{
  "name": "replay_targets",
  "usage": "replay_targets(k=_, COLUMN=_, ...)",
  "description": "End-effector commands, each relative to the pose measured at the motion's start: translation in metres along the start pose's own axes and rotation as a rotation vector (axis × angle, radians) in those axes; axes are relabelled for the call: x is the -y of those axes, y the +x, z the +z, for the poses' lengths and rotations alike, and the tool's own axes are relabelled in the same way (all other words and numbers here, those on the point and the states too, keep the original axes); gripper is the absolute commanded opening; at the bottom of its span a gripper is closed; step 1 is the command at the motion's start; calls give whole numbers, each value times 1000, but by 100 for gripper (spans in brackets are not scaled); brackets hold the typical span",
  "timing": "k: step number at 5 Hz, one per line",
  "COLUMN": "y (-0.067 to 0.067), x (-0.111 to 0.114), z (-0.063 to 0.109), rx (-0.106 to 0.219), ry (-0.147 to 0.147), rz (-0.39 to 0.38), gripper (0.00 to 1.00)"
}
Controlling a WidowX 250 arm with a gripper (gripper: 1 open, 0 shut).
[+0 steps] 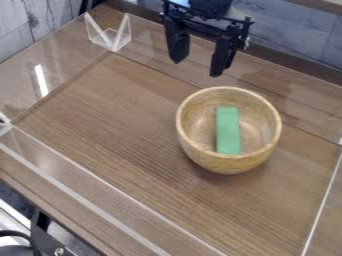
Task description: Move green stick from inside the wooden bowl to the table next to it
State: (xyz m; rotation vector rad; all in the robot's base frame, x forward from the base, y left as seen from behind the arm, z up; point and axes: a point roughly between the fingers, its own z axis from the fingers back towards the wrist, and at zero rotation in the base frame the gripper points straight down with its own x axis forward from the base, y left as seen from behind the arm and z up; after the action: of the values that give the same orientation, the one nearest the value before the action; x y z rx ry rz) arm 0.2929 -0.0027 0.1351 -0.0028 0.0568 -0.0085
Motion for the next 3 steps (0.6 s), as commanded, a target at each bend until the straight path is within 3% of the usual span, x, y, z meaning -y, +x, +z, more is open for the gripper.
replay_targets(k=1, y=-1, x=16, z=-3, rx=-5, ry=-7, rz=42, gripper=100)
replay_targets(k=3, y=-5, x=45, z=-44, rx=21, ry=-28, rz=161, gripper=100)
